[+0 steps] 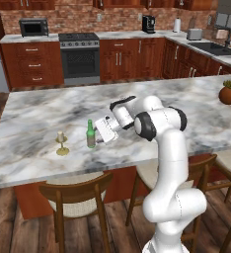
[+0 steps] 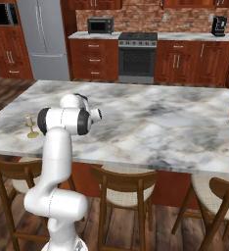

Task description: Get the candle and the beer from the cabinet and move them to the dining counter.

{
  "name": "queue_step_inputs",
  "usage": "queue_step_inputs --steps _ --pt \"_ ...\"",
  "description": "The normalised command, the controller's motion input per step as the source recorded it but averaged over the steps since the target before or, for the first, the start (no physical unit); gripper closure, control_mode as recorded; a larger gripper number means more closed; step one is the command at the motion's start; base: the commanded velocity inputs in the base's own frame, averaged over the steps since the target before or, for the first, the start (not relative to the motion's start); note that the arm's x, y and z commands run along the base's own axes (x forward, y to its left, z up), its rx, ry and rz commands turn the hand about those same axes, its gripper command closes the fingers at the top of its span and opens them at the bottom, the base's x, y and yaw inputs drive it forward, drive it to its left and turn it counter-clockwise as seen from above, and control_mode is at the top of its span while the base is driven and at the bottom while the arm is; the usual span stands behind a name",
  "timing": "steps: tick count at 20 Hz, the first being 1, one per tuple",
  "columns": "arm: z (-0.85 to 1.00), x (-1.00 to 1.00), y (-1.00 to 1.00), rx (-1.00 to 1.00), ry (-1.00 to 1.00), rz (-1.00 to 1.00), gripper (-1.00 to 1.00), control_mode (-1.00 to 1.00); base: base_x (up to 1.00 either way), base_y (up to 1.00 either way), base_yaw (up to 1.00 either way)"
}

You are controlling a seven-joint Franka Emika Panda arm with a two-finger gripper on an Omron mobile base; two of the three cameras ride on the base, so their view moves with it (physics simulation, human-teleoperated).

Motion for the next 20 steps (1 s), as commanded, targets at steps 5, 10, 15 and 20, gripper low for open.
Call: queue_step_inputs --steps 5,10,15,20 --pt "0.08 -0.07 -0.13 0.0 0.0 0.0 -1.0 -1.0 0.0 0.0 0.0" --pt "0.2 -0.22 -0.13 0.0 0.0 -0.02 -1.0 -1.0 0.0 0.0 0.0" --pt "0.26 -0.3 -0.12 -0.02 0.0 -0.09 -1.0 -1.0 0.0 0.0 0.0" --pt "0.23 -0.39 -0.07 -0.05 0.0 -0.13 -1.0 -1.0 0.0 0.0 0.0"
